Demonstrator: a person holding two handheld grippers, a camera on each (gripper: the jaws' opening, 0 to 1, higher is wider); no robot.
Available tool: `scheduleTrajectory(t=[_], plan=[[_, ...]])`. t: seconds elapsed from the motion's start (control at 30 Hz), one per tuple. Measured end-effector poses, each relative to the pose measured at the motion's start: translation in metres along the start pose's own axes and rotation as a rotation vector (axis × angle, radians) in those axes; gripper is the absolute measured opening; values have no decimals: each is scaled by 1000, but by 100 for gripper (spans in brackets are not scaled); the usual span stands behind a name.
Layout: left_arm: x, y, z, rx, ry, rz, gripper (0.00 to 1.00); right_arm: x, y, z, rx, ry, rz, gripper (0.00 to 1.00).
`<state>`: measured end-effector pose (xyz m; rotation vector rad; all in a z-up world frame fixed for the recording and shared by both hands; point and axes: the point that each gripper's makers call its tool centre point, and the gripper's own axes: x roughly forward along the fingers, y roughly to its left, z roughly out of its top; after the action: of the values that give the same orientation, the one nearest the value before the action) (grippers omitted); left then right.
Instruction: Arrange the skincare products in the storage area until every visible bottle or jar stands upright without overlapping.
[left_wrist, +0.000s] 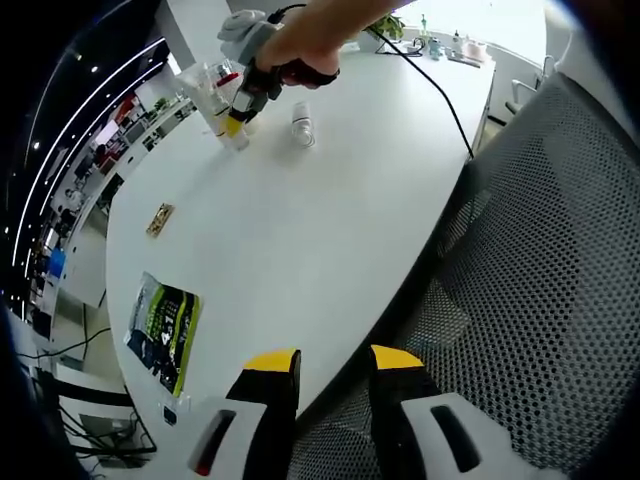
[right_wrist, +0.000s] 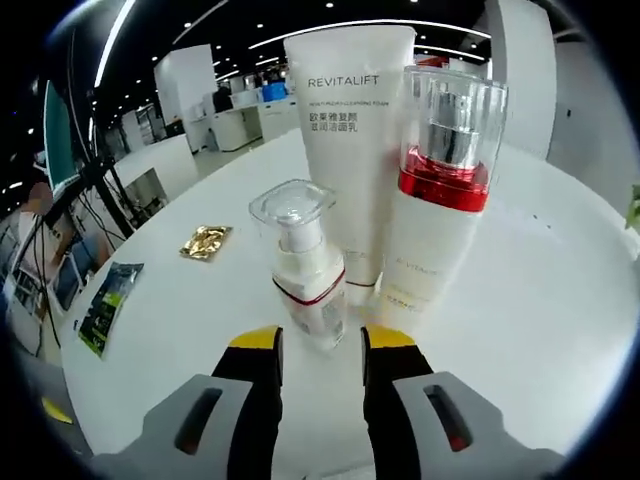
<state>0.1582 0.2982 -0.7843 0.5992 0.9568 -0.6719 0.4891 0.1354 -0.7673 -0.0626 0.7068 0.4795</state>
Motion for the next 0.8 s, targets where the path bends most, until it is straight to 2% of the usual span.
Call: scheduleTrajectory(t=[0.3,0.5,0.8], plan=[[0,1,-1,2,2,2,28,-4,1,5,-28,-18,11,19],[0,1,-2,1,8,1,28,-4,-7,7,-20,-25,7,19],[1,1,-3,0,15,-1,28,-1,-4,12,-15,-33,10,19]])
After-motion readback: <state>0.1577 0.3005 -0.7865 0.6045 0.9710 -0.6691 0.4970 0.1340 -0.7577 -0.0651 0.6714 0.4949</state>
